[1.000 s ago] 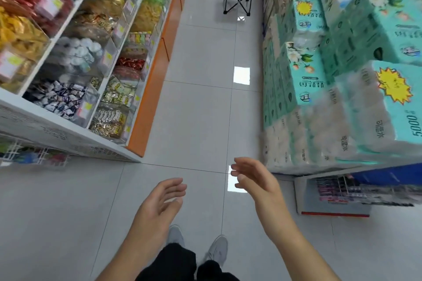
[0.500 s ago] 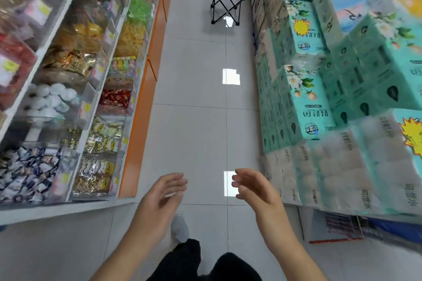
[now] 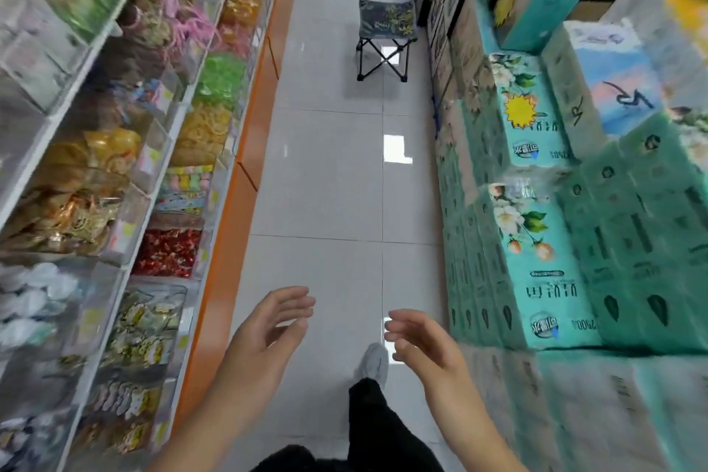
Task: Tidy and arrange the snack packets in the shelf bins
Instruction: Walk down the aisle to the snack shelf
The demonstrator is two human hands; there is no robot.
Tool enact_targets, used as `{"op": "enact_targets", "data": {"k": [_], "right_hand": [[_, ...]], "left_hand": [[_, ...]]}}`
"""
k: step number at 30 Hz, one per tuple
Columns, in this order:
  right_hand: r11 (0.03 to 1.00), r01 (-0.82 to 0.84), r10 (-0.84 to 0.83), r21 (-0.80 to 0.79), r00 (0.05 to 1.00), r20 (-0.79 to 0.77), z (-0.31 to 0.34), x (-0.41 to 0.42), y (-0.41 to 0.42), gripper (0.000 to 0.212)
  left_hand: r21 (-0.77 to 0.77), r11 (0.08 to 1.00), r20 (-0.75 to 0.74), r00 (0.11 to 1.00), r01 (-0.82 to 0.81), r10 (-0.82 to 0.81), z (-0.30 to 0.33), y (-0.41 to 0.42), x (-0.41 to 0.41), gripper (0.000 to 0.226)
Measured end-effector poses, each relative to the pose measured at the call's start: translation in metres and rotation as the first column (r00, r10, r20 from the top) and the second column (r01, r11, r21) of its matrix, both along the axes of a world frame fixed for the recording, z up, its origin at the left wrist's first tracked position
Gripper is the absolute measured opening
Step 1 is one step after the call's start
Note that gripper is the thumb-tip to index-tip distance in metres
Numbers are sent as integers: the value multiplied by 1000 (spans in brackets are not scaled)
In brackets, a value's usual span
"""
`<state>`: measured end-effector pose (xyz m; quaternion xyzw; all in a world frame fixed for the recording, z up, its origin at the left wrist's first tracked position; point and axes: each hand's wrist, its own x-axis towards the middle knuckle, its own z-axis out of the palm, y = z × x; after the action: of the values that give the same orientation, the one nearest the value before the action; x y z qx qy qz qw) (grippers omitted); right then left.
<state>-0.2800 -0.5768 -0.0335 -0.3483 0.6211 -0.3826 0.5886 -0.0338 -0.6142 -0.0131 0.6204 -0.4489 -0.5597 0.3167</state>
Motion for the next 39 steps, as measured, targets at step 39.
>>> {"op": "enact_targets", "data": {"k": [39], "right_hand": [[999, -36, 35, -38, 999, -4, 18, -47, -869, 30]], "left_hand": [[0, 999, -8, 999, -41, 41, -3, -833, -36, 38]]}}
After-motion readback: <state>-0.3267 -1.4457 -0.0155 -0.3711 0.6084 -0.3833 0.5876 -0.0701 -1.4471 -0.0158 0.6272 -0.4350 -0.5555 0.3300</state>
